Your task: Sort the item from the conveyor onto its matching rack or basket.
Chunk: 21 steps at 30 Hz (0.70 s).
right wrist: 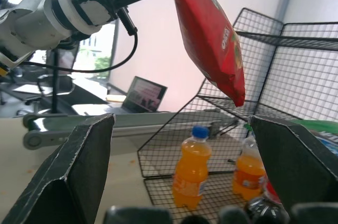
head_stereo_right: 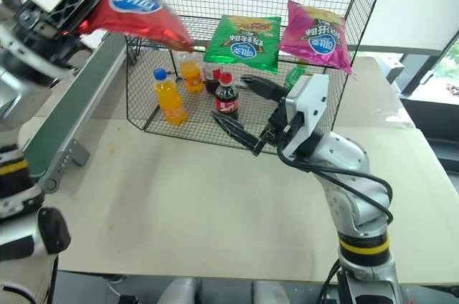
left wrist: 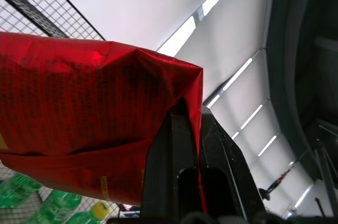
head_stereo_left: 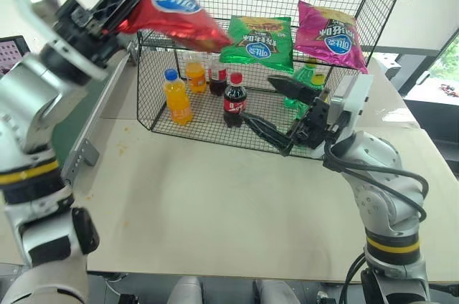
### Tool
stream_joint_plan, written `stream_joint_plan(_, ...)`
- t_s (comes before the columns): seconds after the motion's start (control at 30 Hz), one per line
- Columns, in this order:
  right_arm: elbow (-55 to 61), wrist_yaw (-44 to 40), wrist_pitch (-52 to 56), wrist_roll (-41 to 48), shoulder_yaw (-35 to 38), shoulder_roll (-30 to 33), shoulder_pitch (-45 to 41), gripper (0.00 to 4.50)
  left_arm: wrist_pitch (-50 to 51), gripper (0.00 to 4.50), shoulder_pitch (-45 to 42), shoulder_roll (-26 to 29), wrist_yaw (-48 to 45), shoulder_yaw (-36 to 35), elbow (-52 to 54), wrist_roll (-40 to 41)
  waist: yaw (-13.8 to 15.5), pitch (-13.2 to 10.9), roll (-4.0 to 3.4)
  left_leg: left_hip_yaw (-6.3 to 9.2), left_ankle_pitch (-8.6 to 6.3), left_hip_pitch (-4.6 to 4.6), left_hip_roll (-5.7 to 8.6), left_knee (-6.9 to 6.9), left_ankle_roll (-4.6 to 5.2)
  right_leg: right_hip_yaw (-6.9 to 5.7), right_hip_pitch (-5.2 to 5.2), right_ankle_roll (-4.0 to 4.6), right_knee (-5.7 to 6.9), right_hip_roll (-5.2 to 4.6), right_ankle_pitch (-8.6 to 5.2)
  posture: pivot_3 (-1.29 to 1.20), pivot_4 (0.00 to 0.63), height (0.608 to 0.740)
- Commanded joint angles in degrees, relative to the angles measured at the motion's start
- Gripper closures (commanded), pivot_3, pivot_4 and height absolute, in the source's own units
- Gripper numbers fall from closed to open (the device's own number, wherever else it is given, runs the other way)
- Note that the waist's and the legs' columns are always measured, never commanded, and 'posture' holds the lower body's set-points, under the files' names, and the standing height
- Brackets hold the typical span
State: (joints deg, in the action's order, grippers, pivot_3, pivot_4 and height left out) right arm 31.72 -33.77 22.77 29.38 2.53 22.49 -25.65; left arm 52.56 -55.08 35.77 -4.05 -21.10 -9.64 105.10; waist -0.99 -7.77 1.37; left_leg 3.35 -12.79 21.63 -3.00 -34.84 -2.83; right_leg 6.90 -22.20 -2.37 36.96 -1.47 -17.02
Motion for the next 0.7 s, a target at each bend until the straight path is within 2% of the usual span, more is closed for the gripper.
stream_joint_plan(0.03, 4.6, 3.6, -0.3, -0.7, 1.2, -0.1, 1.3, 0.00, -1.8, 4.45, -5.3, -2.5, -10.8, 3.3, -10.5, -11.4, 0.0, 0.0, -0.01, 0.00, 0.02, 0.00, 0.00, -0.01, -0.02, 0.00, 0.00, 0.00, 0.00, 0.00, 0.00, 0.00, 0.150, 0.740)
stream_joint_plan(0.3, 6.7, 6.3, 0.1, -0.8, 0.3, -0.1, 3.1, 0.00, -8.5, 4.45, -20.9, -6.8, -31.2, 3.9, -35.9, -31.4, 0.0, 0.0, 0.00, 0.08, 0.08, 0.28, 0.06, -0.02, -0.04, -0.02, -0.06, -0.04, -0.22, 0.00, 0.00, 0.00, 0.150, 0.740)
stream_joint_plan(0.47, 5.8, 7.1, -0.9, -1.9, -0.4, -0.5, 1.0, 0.00, -12.9, 4.45, -23.8, -8.4, -32.1, 0.7, -48.5, -38.1, -0.4, 0.0, -0.11, 0.08, 0.09, 0.24, 0.06, 0.00, 0.02, 0.00, -0.05, -0.08, -0.19, 0.00, -0.02, 0.00, 0.150, 0.740)
stream_joint_plan(0.6, 3.6, 12.3, -3.3, -5.7, 1.1, -2.8, -5.2, 0.00, -11.8, 4.45, -22.8, -8.6, -29.6, -4.1, -51.9, -40.1, -0.6, 0.0, -0.14, 0.12, 0.10, 0.33, 0.06, -0.04, 0.04, -0.02, -0.10, -0.09, -0.10, 0.00, -0.02, 0.00, 0.150, 0.740)
stream_joint_plan(0.7, 3.1, 12.9, -3.5, -6.4, 0.4, -3.7, -7.3, 0.00, -11.7, 4.45, -22.8, -8.7, -27.5, -6.1, -53.4, -42.5, -0.7, 0.0, -0.14, 0.18, 0.11, 0.34, 0.07, -0.03, 0.04, -0.04, -0.12, -0.10, -0.05, 0.00, -0.02, 0.00, 0.150, 0.740)
